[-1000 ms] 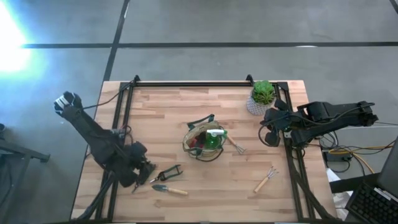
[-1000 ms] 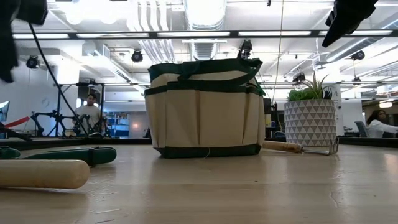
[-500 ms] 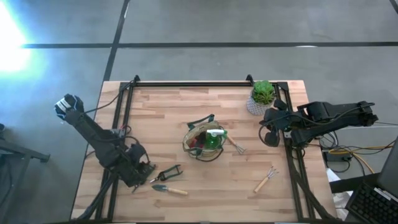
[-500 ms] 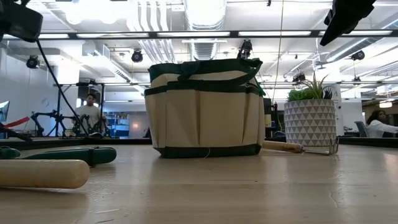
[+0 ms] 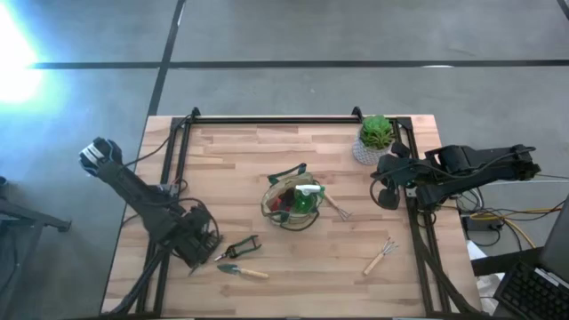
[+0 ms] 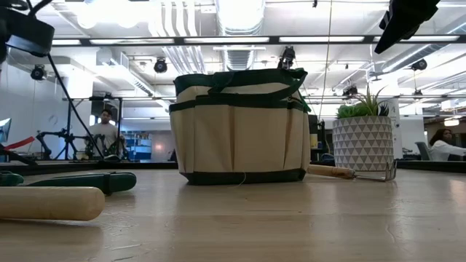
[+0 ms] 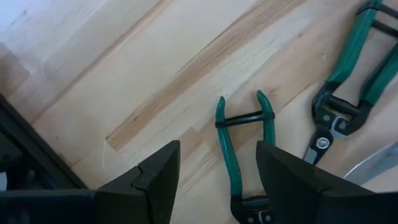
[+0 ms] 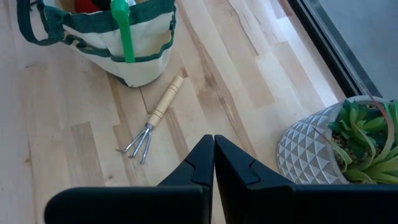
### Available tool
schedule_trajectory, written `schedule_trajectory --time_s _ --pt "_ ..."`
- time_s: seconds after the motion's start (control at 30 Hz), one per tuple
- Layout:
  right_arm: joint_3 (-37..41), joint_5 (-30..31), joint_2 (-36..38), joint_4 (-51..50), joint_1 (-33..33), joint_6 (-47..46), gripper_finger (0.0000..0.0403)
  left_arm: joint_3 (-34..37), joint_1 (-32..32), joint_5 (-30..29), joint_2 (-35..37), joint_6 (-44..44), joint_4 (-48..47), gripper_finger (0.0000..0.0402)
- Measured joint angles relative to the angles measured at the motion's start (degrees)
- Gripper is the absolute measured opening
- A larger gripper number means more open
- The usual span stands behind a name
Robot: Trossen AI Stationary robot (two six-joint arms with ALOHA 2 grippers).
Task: Pick & Place Garden tools in Gardening bag
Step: Put the left green fruit pruner into the light brown gardening bag
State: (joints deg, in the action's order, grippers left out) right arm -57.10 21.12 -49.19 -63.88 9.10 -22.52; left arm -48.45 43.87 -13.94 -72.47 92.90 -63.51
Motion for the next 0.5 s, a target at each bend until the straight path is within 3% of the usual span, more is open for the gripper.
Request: schedule_trajectory --time_s 0.33,0.5 --pt "0.0 0.0 0.01 0.27 0.0 0.0 0.0008 1.08 -3.97 1.54 -1.02 -4.66 3.57 0.0211" --pt "0.0 0.0 0.0 0.27 -0.01 0.0 0.0008 4.69 -5.96 5.69 -1.02 -5.77 8.04 0.0211"
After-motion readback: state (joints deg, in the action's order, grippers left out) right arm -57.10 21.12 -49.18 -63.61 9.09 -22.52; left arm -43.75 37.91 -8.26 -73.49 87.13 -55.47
